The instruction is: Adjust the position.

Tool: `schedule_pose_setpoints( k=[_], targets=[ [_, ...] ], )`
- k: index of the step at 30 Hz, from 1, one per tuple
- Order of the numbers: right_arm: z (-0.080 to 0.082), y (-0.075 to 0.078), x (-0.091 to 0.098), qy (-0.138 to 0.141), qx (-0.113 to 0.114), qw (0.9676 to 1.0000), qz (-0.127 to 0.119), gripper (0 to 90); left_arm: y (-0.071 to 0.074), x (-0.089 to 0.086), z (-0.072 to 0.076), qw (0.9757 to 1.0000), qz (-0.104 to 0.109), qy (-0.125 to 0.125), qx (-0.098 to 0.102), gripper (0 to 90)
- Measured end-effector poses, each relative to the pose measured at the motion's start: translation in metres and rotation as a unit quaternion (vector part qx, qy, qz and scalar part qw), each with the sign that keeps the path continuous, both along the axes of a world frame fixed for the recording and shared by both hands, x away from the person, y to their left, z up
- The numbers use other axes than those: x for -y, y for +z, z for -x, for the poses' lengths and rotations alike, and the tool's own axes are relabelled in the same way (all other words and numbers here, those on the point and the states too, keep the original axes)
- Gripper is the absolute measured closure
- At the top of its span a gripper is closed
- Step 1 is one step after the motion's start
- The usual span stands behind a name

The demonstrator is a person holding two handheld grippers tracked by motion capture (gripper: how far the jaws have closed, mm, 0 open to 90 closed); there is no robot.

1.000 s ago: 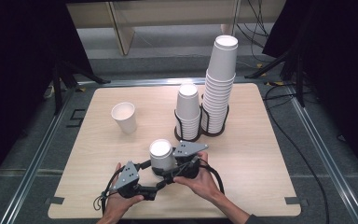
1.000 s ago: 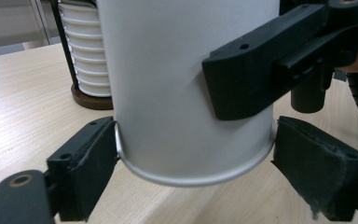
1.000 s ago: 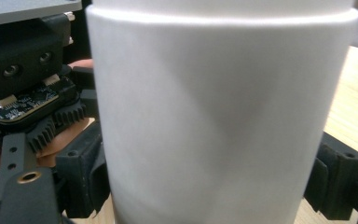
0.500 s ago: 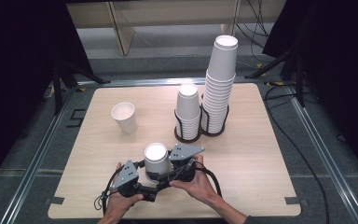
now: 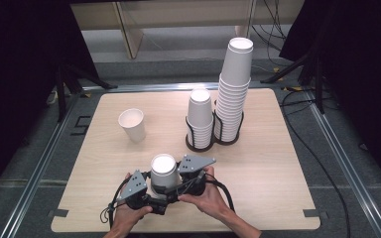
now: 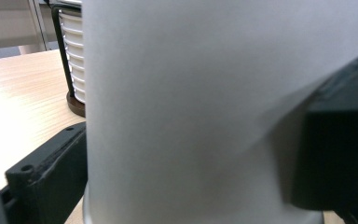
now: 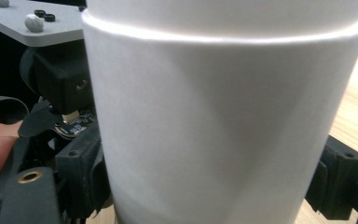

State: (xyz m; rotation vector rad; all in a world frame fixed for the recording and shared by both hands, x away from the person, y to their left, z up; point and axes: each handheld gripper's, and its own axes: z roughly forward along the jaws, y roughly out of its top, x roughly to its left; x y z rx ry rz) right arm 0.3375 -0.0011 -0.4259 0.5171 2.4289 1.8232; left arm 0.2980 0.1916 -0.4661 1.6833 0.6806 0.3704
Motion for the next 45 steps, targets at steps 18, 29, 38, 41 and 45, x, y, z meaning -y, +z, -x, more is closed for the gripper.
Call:
schedule_pose_setpoints(
  k=[18,29,38,41,45],
  targets=[
    [-0.001,0.003,0.001,0.002,-0.012,0.9999,-0.009,14.2,0.004,-0.001,0.002,0.9997,-0.012,-0.007,0.02,6.3],
    [-0.005,0.029,0.022,-0.006,0.002,0.9999,0.014,15.4,0.003,-0.002,-0.001,0.995,-0.094,-0.021,0.026,8.4],
    [-0.007,0.04,0.041,0.02,-0.007,0.9981,0.057,15.5,0.009,0.0,0.002,0.9805,-0.19,-0.036,0.037,8.8],
    [-0.006,0.039,0.041,0.028,-0.013,0.9972,0.068,15.5,0.009,0.0,0.002,0.9773,-0.204,-0.045,0.037,8.8],
    [-0.004,0.037,0.037,0.039,-0.021,0.9952,0.087,15.5,0.011,0.001,0.004,0.972,-0.226,-0.051,0.04,8.8]
  ],
)
